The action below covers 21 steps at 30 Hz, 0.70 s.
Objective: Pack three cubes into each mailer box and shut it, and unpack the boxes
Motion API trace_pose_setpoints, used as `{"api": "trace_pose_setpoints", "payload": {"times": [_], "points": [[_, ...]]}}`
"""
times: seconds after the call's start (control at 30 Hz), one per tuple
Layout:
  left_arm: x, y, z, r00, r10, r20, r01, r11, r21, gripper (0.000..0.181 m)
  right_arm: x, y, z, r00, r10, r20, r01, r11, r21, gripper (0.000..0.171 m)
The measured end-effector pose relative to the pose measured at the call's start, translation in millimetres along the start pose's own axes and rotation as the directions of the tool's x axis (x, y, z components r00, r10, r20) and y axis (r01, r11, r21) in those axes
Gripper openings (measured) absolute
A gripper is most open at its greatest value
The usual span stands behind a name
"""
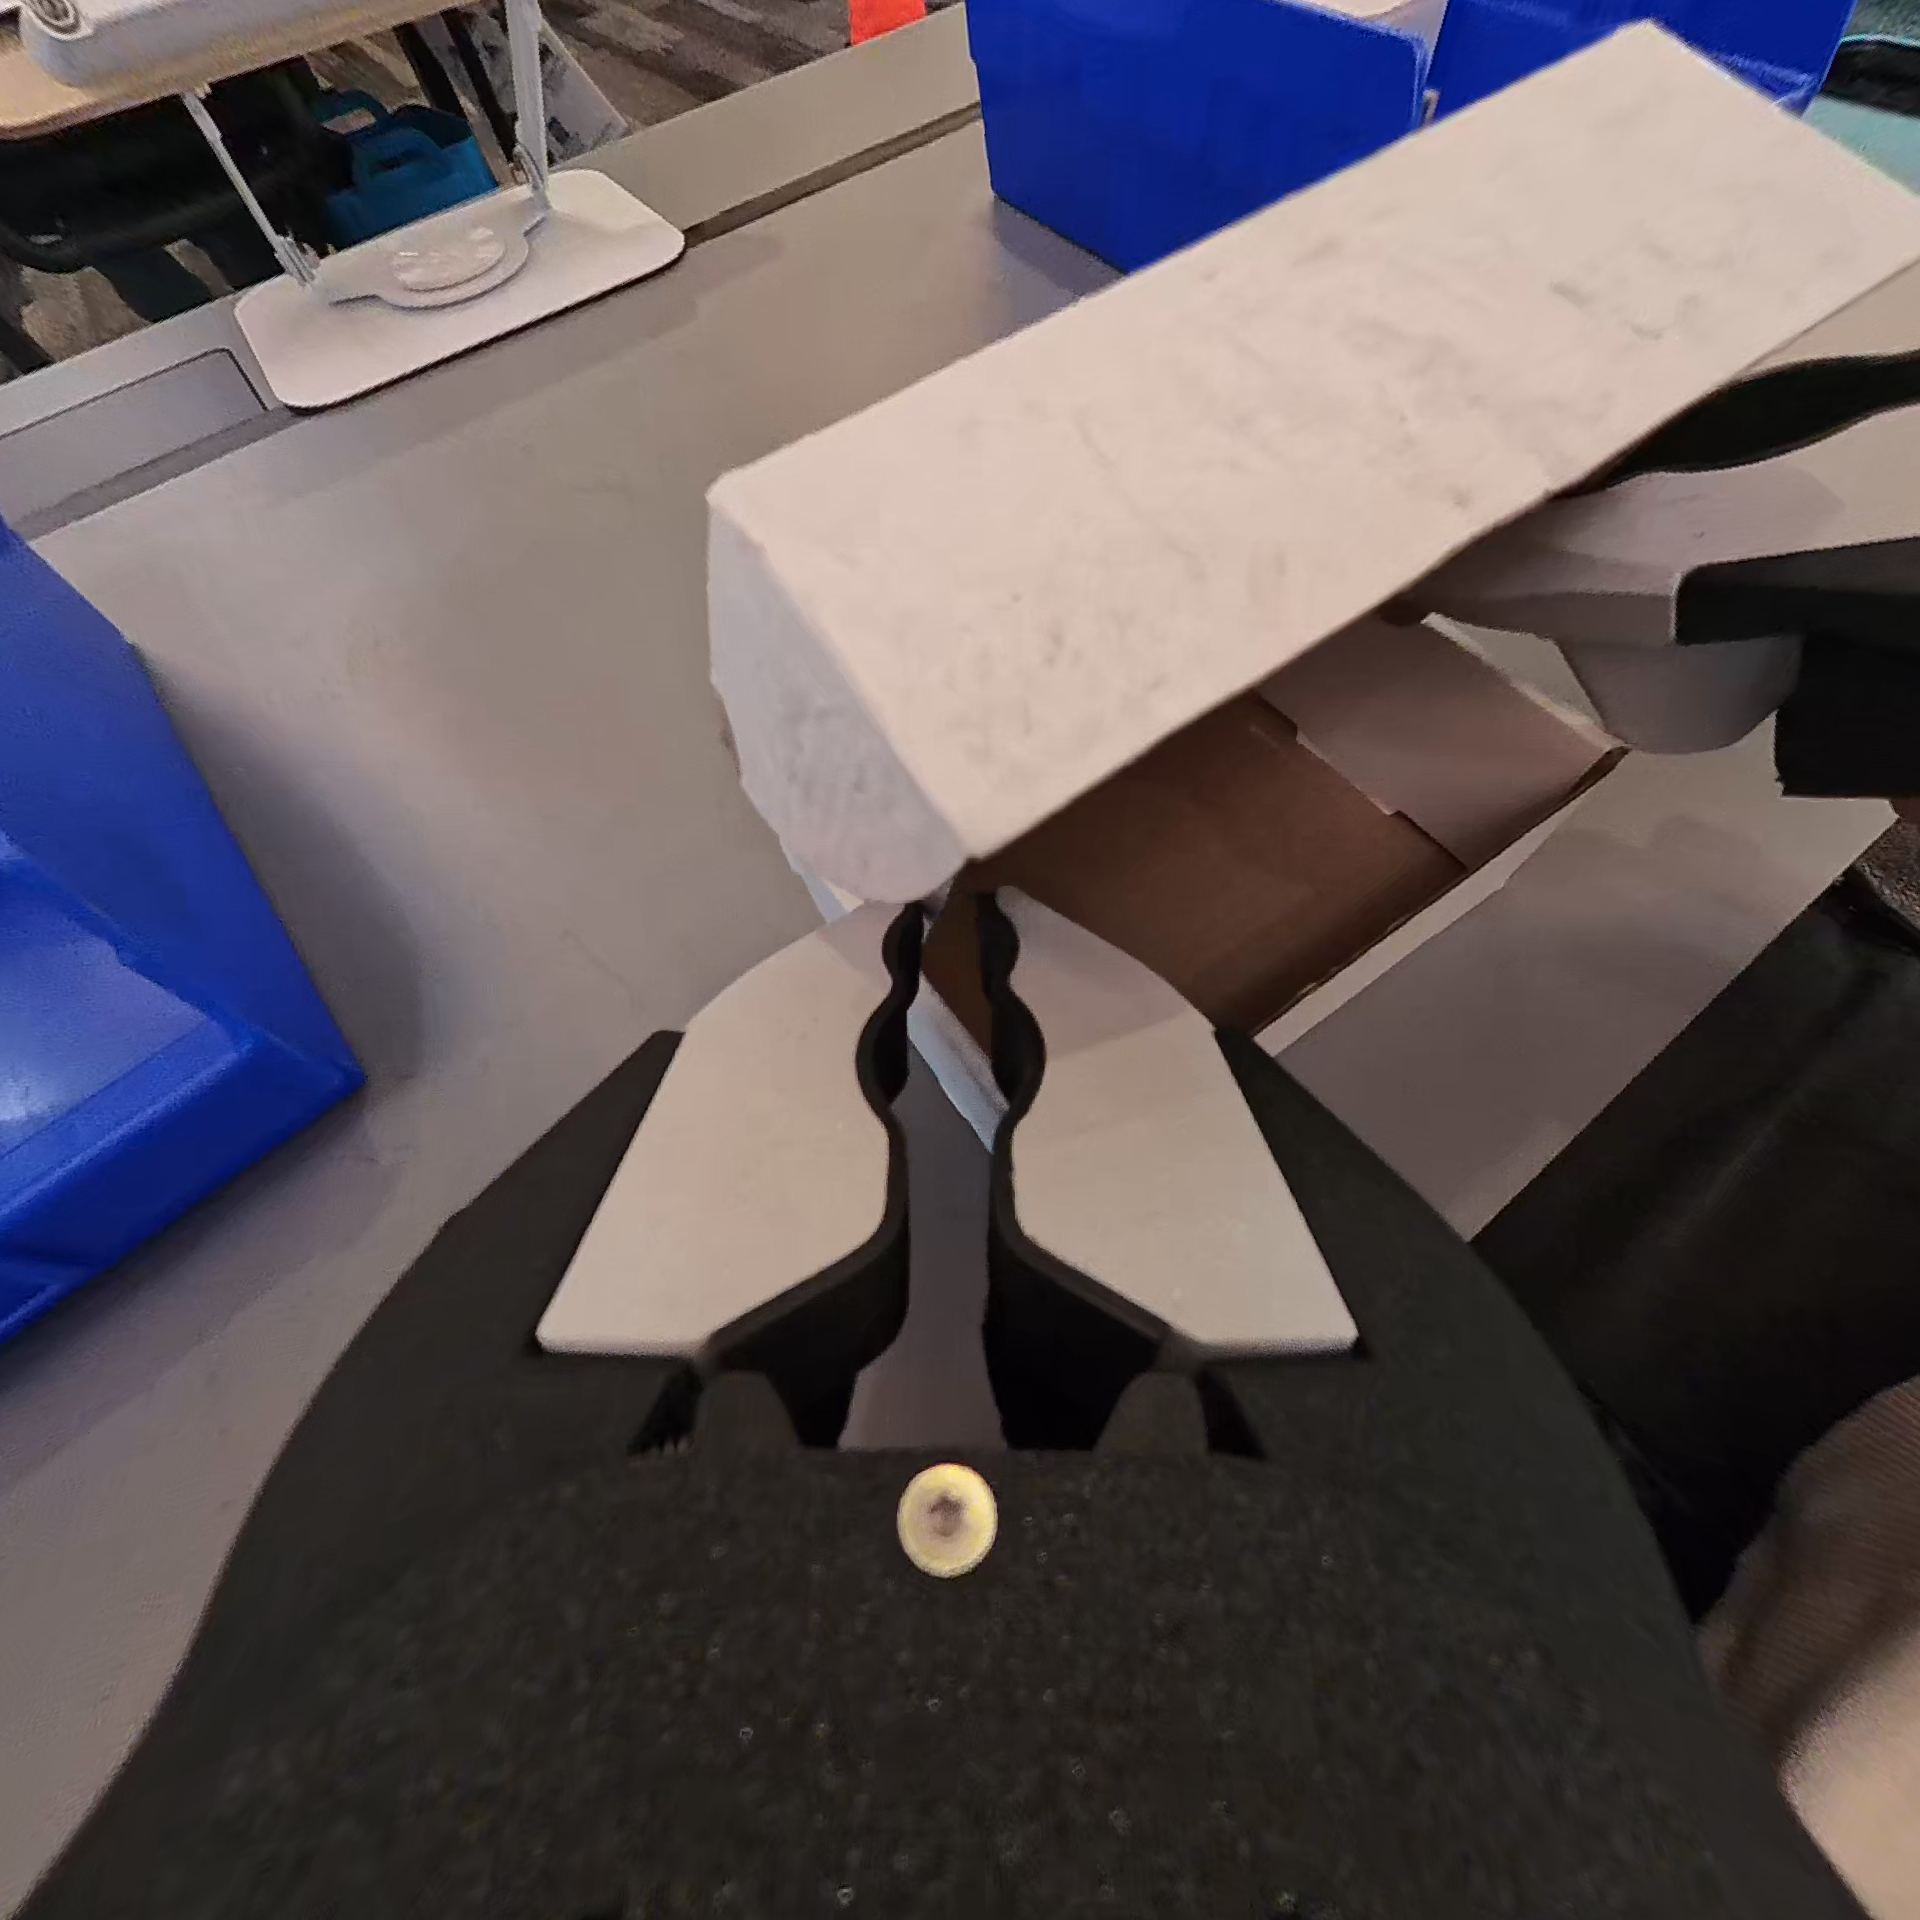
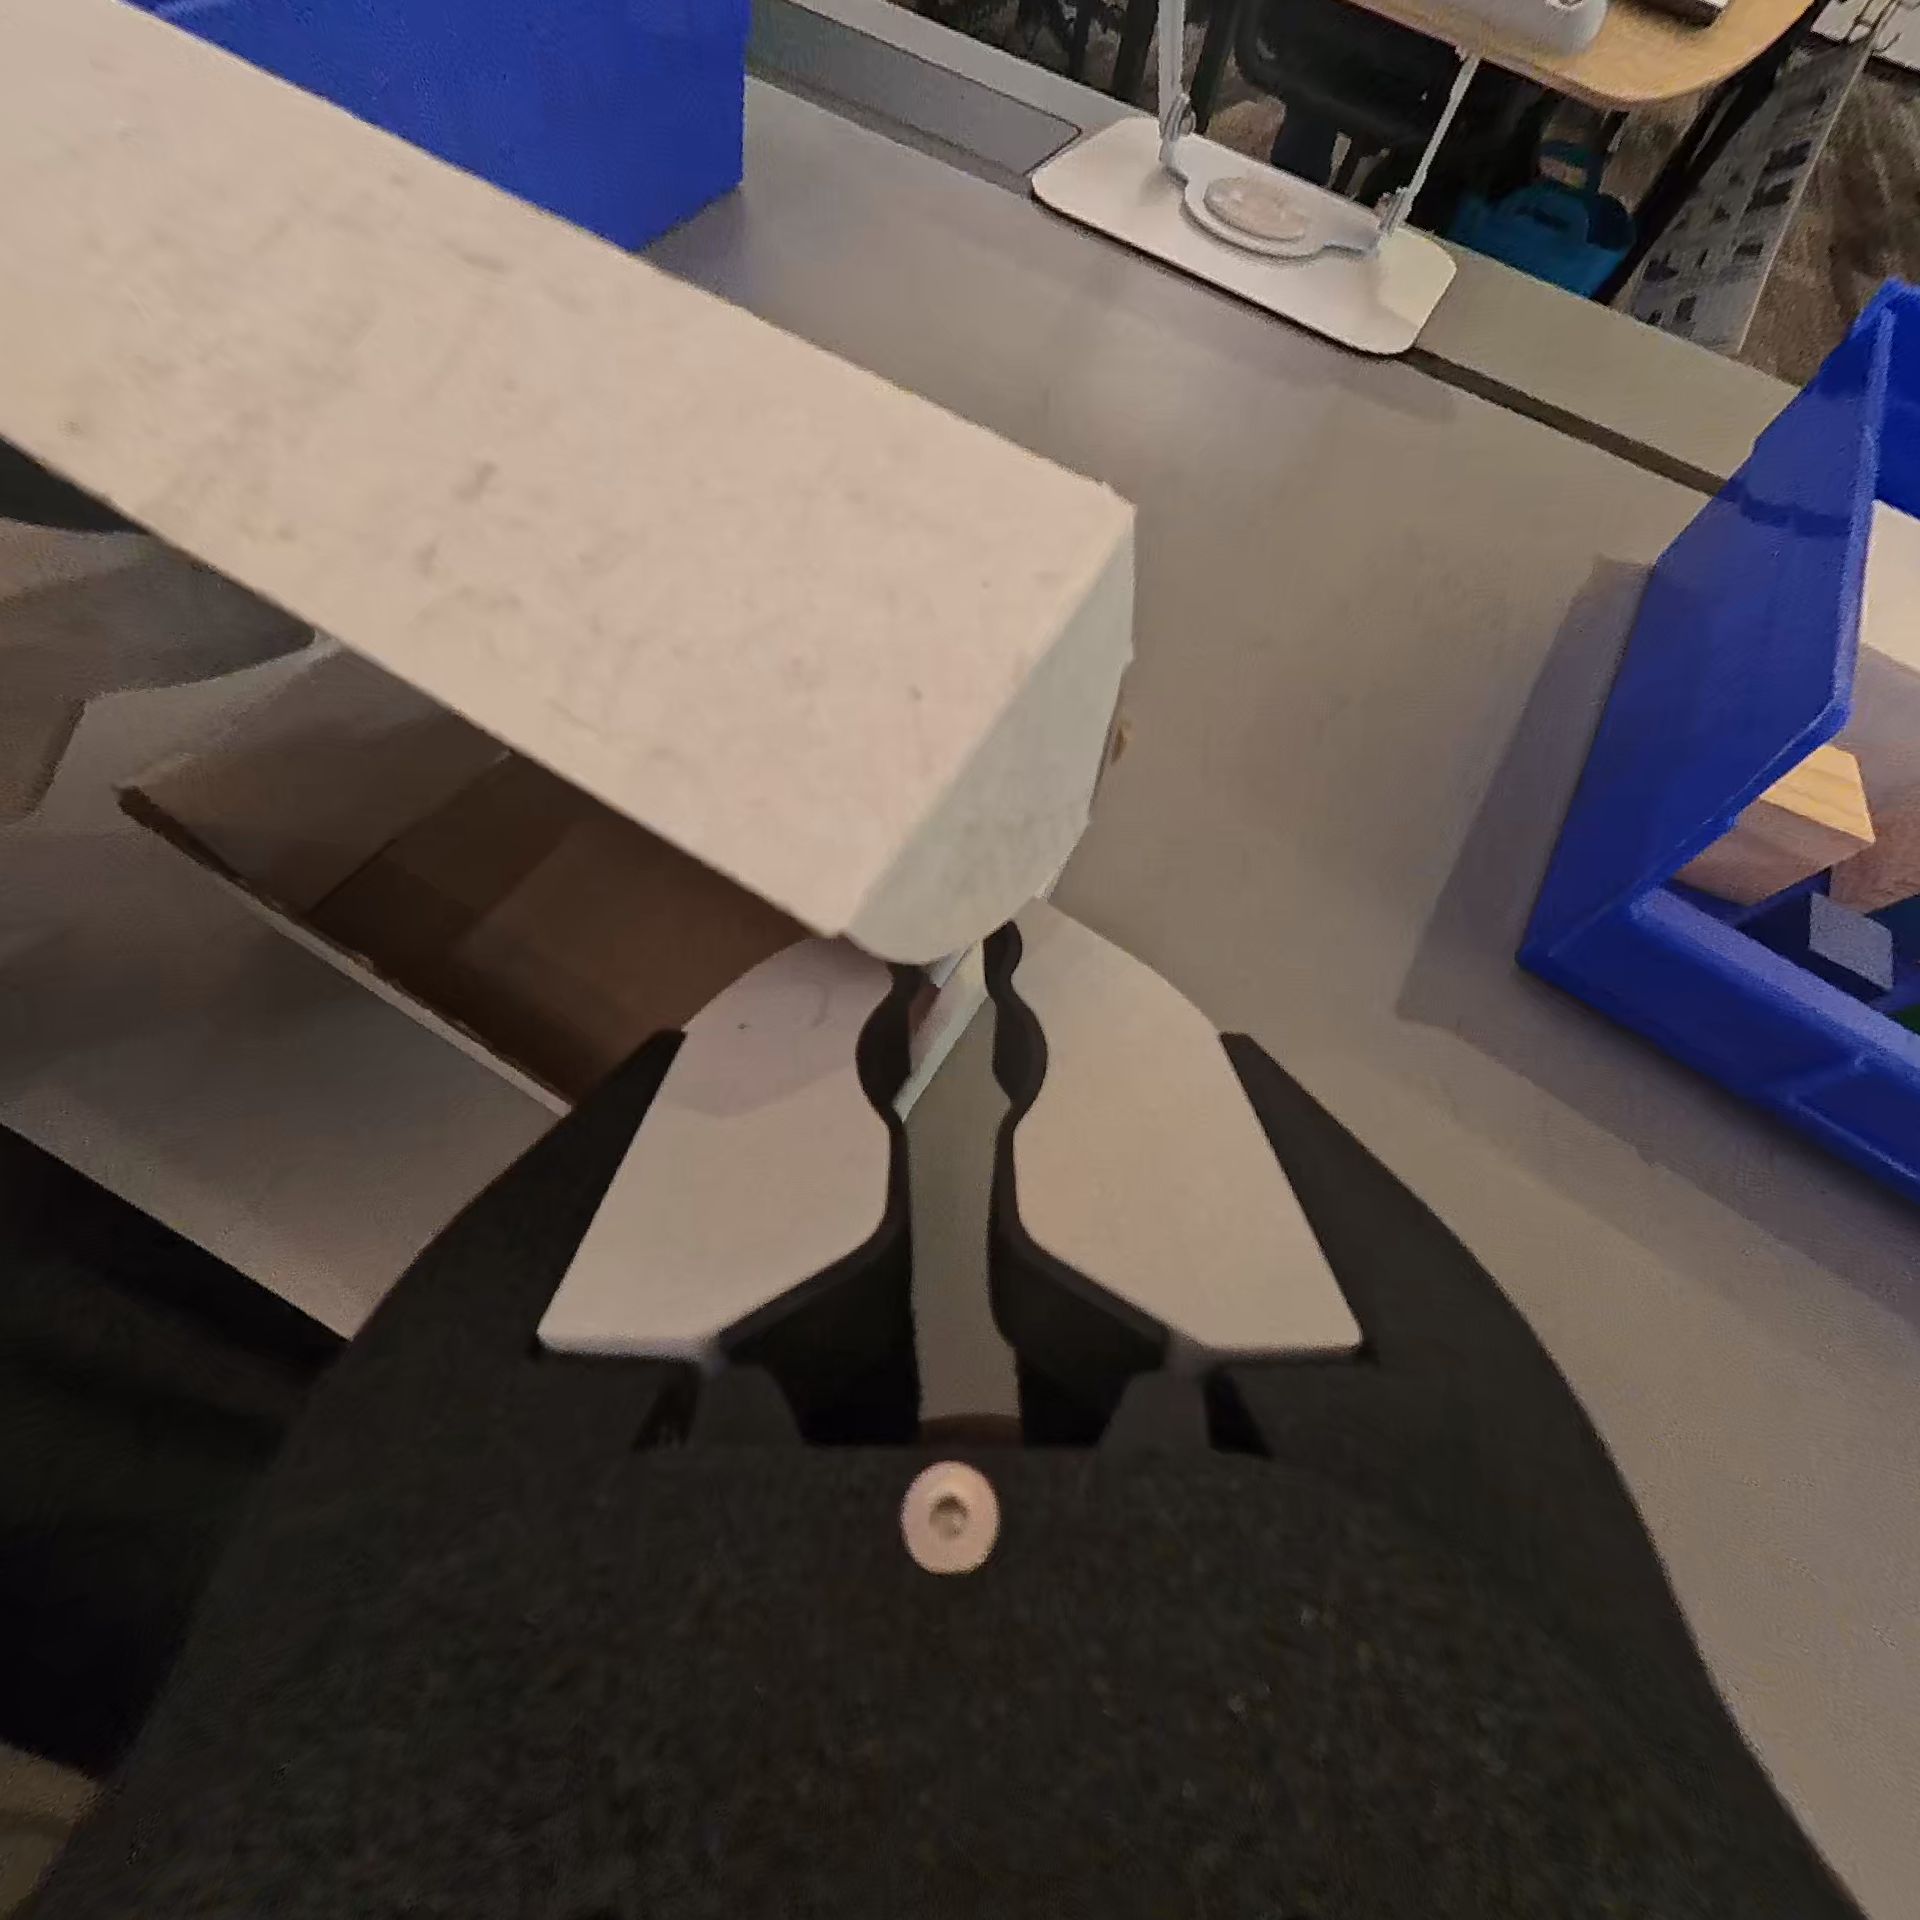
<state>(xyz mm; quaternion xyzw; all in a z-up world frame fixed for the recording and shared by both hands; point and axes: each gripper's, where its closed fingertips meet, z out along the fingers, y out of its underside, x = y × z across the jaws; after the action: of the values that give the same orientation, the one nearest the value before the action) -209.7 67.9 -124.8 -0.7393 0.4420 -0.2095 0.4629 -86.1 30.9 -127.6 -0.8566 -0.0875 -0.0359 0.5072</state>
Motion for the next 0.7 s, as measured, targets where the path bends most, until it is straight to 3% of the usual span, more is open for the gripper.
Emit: {"api": "trace_pose_setpoints", "payload": {"times": [0.33,0.43,0.57,0.7], "points": [[14,16,14,0.999,0.001,-0.052,-0.005,0.997,-0.073,0.001,-8,3,7,0.999,-0.031,0.022,0.032,0.998,-0.049,0.009],[8,14,8,1.000,0.017,-0.014,-0.018,0.998,-0.068,0.018,-8,2,7,0.998,-0.066,0.014,0.067,0.997,-0.031,0.010],[-11,17,0,0.999,-0.024,0.045,0.027,0.997,-0.065,0.029,-5,5,6,0.998,-0.065,0.025,0.066,0.997,-0.029,0.009],[-9,9,0,0.997,-0.070,-0.011,0.070,0.997,-0.023,0.032,-5,4,7,0.998,-0.033,0.045,0.034,0.999,-0.032,0.009]]}}
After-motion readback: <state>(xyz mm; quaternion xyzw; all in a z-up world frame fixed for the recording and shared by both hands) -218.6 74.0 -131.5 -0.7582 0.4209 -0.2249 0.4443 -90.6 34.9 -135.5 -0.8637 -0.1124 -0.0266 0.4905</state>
